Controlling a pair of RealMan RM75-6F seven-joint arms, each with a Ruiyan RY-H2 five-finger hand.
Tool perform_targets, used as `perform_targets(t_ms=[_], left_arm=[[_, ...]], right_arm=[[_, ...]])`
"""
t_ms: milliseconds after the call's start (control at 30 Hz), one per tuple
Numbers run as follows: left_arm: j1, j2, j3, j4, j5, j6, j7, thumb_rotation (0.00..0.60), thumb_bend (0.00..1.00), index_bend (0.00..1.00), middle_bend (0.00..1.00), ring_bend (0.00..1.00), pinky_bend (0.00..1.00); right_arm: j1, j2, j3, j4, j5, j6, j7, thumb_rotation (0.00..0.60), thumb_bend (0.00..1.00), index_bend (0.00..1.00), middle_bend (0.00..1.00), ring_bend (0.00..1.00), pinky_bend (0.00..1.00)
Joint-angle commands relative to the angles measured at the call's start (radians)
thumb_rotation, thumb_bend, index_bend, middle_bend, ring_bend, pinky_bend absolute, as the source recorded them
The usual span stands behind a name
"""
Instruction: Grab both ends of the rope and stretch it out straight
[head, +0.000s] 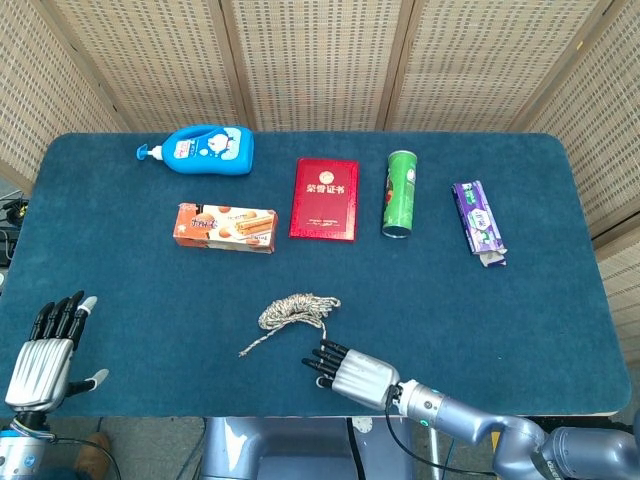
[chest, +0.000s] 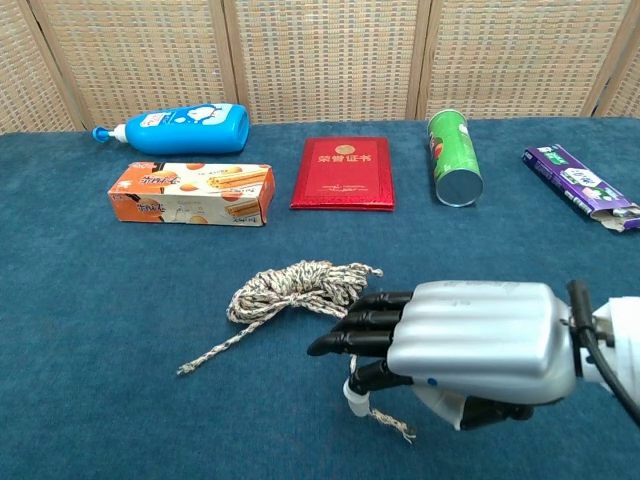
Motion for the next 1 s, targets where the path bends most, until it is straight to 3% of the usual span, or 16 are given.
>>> perform_targets(t_ms=[33,433,1000], left_arm=[[-0.002,-0.001,0.0,0.001,-0.002,-0.002,0.0,0.6,0.02,0.0,0.0,0.0,0.0],[-0.004,0.0,0.0,0.001,-0.008,-0.002,-0.004,0.6,0.02,0.0,0.0,0.0,0.0],[-0.003,-0.011,0.009,0.003,0.0,0.005,0.011,0.6,0.02,0.0,0.0,0.0,0.0]], right_arm=[[0.004,-0.025,-0.003,0.006,0.026,-0.021,-0.036,0.6,1.0,0.3,0.0,0.0,0.0],[0.005,-0.061,-0.006,0.033,0.096,-0.048,-0.097,0.6,1.0,0.3,0.0,0.0,0.0],[-0.022,-0.007,-0.009,0.062,0.208,-0.018,-0.178,0.6,1.0,0.34,0.0,0.0,0.0]])
